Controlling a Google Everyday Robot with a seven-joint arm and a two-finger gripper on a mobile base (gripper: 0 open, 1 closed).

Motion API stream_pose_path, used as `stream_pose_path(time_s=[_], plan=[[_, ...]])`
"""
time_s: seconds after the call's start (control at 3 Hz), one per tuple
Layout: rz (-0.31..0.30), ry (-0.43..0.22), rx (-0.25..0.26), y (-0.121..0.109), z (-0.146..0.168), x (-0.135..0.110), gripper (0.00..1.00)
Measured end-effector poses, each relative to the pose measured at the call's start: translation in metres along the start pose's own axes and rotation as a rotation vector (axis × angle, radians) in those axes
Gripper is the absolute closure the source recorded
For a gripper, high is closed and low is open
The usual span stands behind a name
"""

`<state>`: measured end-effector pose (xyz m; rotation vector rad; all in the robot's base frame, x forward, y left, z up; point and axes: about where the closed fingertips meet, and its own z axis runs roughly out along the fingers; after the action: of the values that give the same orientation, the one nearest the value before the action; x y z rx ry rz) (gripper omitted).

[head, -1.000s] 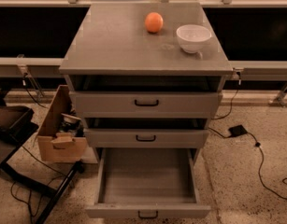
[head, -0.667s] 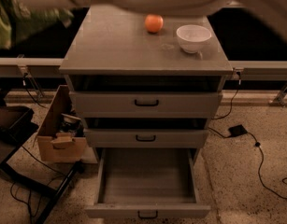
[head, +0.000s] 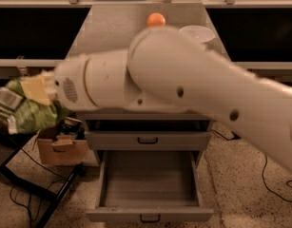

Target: Place green jalapeno chip bag into bottom drawer

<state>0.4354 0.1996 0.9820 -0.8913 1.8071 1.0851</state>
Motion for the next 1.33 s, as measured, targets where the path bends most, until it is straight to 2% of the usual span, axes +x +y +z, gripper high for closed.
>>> stream_pose_path(time_s=[0.33, 0.67, 1.0, 1.33], plan=[[0.145, 0.045, 0.028, -0.035, 0.01, 0.084, 1.0], [0.161, 0.073, 0.028, -0.035, 0.014, 0.105, 0.82], [0.16, 0.072, 0.028, -0.035, 0.014, 0.104, 0.85], [0.16, 0.074, 0.032, -0.035, 0.013, 0.105, 1.0]])
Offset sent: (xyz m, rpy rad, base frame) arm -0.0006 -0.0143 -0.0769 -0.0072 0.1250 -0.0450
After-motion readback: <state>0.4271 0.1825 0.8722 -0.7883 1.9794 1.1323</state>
